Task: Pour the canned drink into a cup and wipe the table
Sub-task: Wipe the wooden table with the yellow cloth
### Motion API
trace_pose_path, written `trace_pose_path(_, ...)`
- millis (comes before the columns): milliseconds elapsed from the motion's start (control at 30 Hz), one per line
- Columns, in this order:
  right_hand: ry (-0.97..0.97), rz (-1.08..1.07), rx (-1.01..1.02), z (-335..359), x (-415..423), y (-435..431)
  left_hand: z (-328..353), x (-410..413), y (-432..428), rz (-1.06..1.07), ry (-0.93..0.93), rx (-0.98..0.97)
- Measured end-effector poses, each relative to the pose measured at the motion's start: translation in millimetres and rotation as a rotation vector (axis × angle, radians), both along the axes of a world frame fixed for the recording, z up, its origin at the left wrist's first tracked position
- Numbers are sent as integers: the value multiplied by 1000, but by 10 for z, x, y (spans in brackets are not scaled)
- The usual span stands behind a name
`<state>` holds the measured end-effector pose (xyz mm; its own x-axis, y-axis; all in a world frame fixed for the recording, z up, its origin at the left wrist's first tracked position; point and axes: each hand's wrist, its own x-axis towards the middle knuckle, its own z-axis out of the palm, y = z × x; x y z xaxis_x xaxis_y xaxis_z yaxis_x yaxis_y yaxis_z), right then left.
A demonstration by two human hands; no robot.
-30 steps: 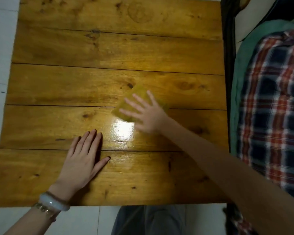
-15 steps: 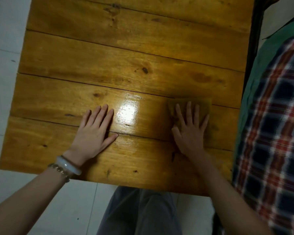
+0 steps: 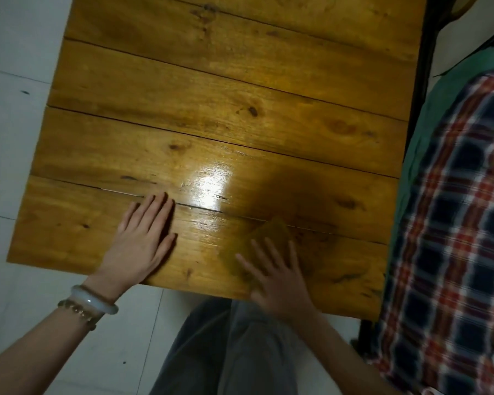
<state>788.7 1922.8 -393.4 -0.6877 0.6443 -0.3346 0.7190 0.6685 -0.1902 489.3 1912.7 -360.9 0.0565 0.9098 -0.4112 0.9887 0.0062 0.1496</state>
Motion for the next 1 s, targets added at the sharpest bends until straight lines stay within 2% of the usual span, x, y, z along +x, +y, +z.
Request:
trace_pose_path(100,-28,-241,13,-21,66,454,-14,-66,-107,12,20,-34)
trace_pose_path(200,-39,-372,9,-72,-479,877,-35,-103,-172,37,22,-27)
trace_pose_path(267,-41,-324,26,-105,-952,962,-33,-122,-207,88,6,-14)
trace_pose_path(367,20,-86,15,-118,-1428,683,-8,-171,-253,141,-16,9)
trace_pose_path(467,65,192,-5,-82,-1367,266,30,-254,-272,168,-7,15)
trace_pose_path(533,85,287,3,-78,-1053,163,33,-286,-266,167,-6,12)
trace_pose_path(633,59,233,33,-70,-579,407,-8,-265,-216,171,-9,-6)
trace_pose_path(733,3,57,66,-71,-578,1010,-67,-231,-144,191,-12,-31)
trace_pose_path(900,-10,-168,110,-154,-1516,1908,-107,-266,-132,192,-15,-44)
trace_pose_path(1000,-23,-105,99,-155,-2068,2038,-102,-293,-127,199,-42,-35)
